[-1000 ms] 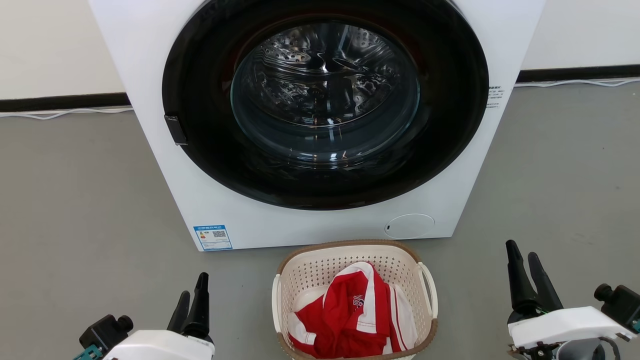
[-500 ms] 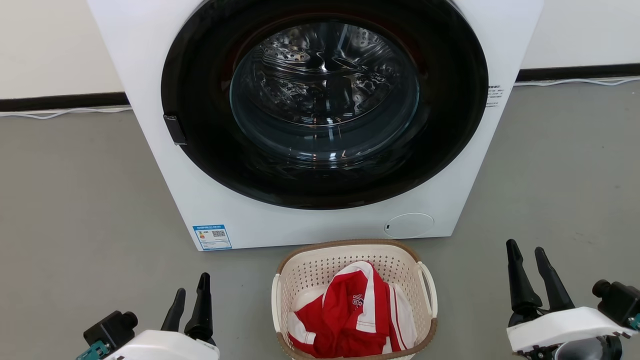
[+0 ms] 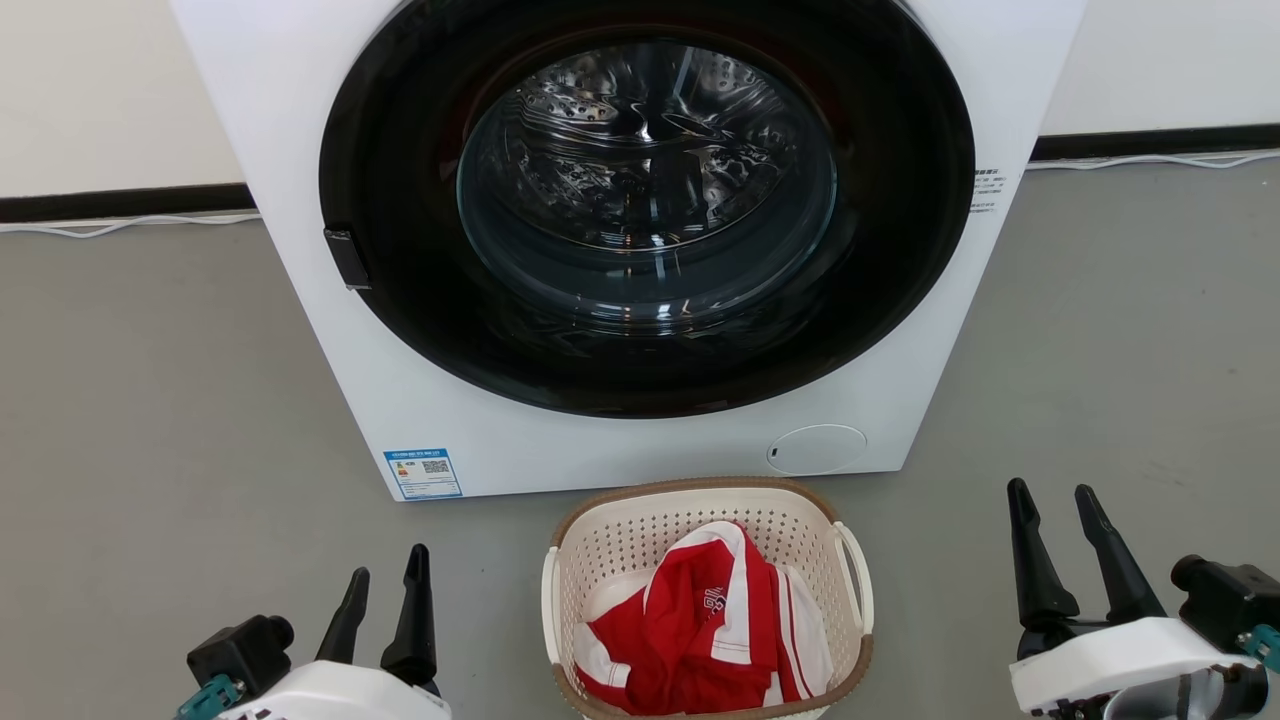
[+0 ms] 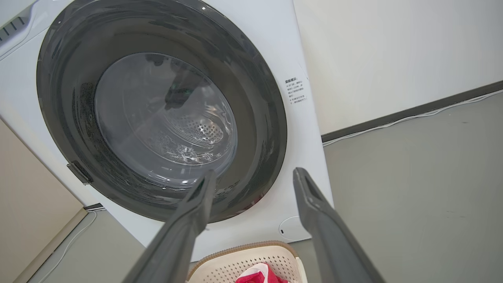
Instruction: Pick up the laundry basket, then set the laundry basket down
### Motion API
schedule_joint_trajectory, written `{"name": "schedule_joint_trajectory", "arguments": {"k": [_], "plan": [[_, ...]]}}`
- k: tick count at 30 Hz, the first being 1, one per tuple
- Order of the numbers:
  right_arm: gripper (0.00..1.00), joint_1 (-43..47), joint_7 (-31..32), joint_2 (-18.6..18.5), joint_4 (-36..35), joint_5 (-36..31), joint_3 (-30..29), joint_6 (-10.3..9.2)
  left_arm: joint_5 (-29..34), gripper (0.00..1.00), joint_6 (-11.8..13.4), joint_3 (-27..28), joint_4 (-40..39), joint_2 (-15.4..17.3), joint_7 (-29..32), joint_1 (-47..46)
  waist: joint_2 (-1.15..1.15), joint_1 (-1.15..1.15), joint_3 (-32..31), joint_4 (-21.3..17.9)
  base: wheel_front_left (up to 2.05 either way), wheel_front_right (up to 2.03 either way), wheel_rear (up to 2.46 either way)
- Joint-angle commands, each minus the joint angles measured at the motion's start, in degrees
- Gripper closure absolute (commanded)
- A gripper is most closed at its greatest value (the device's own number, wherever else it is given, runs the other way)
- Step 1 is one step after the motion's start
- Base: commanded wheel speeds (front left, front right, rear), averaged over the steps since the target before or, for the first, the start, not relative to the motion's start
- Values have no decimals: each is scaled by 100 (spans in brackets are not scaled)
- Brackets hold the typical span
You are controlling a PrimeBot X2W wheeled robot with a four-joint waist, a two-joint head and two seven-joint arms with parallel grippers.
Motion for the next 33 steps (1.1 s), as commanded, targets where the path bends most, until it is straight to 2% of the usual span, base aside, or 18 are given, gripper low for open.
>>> {"name": "schedule_joint_trajectory", "arguments": {"k": [1,25,33], "plan": [[0,-85,-126,-104,-135,-200,124,1,166,0,63,92,-136,56,-80,-141,0,0,0,2,0,0,0],[0,-36,-529,-133,13,-1773,163,1,1592,0,185,-81,-89,73,-484,-115,0,0,17,-13,0,0,0],[0,-33,-581,-128,131,-1925,157,1,1773,0,199,-91,-79,75,-536,-105,0,0,12,-22,0,0,0]]}}
